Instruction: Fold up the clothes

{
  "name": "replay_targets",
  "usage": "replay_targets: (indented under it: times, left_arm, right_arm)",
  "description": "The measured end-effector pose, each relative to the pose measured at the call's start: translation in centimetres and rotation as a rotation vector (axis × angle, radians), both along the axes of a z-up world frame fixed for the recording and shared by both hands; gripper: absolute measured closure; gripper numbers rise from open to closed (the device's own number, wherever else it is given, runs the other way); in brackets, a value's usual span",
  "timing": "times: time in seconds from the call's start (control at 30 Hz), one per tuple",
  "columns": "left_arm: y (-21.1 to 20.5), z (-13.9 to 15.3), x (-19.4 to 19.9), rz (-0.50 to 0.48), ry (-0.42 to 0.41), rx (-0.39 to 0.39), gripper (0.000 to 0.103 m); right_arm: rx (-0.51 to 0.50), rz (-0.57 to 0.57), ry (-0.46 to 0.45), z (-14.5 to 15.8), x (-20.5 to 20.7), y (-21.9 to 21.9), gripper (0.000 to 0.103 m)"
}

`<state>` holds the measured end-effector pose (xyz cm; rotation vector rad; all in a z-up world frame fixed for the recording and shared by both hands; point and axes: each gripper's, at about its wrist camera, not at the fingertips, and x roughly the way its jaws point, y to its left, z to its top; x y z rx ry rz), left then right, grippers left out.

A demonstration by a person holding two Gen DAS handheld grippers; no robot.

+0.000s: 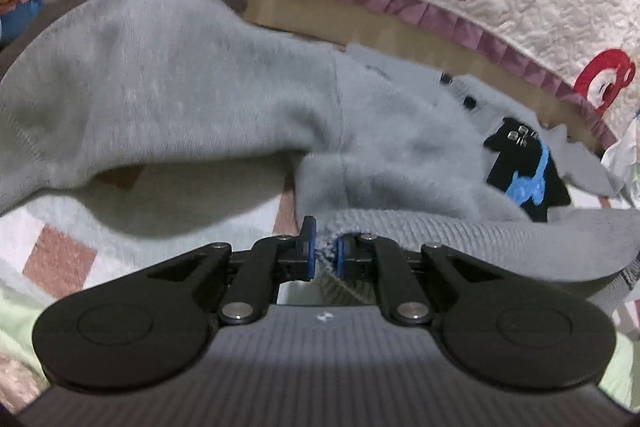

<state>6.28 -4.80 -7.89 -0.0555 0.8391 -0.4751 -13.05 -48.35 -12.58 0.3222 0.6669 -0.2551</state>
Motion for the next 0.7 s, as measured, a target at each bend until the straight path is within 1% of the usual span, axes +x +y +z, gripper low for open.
replay_targets:
  times: [0.03, 0.1, 0.17, 0.2, 0.23, 0.27, 0.4, 0.43, 0.47, 0.5, 0.53, 0.57, 0.6, 0.63, 0.67, 0.7]
  left_arm:
    - [-0.1, -0.1, -0.1, 0.001, -0.005, 0.008, 0.094]
    - [-0.2, -0.3, -0.1, 0.005, -0.010, 0.006, 0.094]
    - [0.1, -0.6, 0.0, 0.014, -0.009, -0.003, 0.094]
    - [0.3, -0.7, 0.1, 0.020, -0.006, -0.007, 0.094]
    - [0.4, -0.9, 0.2, 0.026, -0.001, -0.011, 0.094]
    - [0.5, -1.0, 0.3, 0.033, 0.004, -0.016, 0.094]
    - [0.3, -1.1, 0.2, 0.035, -0.013, -0.015, 0.094]
    - [0.2, -1.1, 0.1, 0.033, -0.020, -0.010, 0.093]
    - [0.1, -1.2, 0.0, 0.032, -0.024, -0.006, 0.093]
    - [0.1, -1.2, 0.0, 0.033, -0.027, -0.005, 0.093]
    - [0.1, -1.2, 0.0, 0.035, -0.032, -0.008, 0.089]
    - [0.2, -1.2, -0.1, 0.039, -0.042, -0.014, 0.083]
    - [0.3, -1.1, -0.2, 0.048, -0.055, -0.019, 0.076]
    - [0.3, -1.1, -0.3, 0.054, -0.068, -0.021, 0.062]
    - [0.2, -1.0, -0.4, 0.049, -0.074, -0.016, 0.058]
    - [0.0, -1.1, -0.4, 0.032, -0.068, -0.012, 0.058]
  right_arm:
    - [0.029, 0.003, -0.005, -0.6, 0.1, 0.1, 0.083]
    - [0.104, 0.019, -0.034, -1.7, 0.0, 0.1, 0.074]
    - [0.187, 0.043, -0.068, -2.9, -0.2, 0.2, 0.045]
    - [0.222, 0.052, -0.071, -3.5, -0.2, 0.3, 0.041]
    - [0.252, 0.056, -0.063, -4.3, -0.1, 0.4, 0.041]
    - [0.250, 0.056, -0.045, -4.8, 0.0, 0.7, 0.041]
    - [0.089, 0.047, 0.030, -6.1, 0.6, 2.2, 0.041]
    - [0.043, 0.049, 0.040, -6.3, 0.7, 2.6, 0.044]
    - [-0.004, 0.051, 0.044, -6.3, 0.7, 3.1, 0.066]
    - [-0.048, 0.050, 0.045, -6.3, 0.5, 3.3, 0.082]
    - [-0.093, 0.046, 0.038, -5.9, 0.3, 3.7, 0.090]
    - [-0.109, 0.039, -0.005, -5.1, -0.3, 3.8, 0.095]
    - [-0.111, 0.026, -0.062, -3.7, -0.9, 3.8, 0.095]
    - [-0.114, 0.014, -0.119, -2.2, -1.6, 3.9, 0.095]
    - [-0.122, 0.001, -0.173, -0.4, -2.2, 4.0, 0.095]
    - [-0.128, -0.017, -0.209, 1.1, -2.8, 4.1, 0.096]
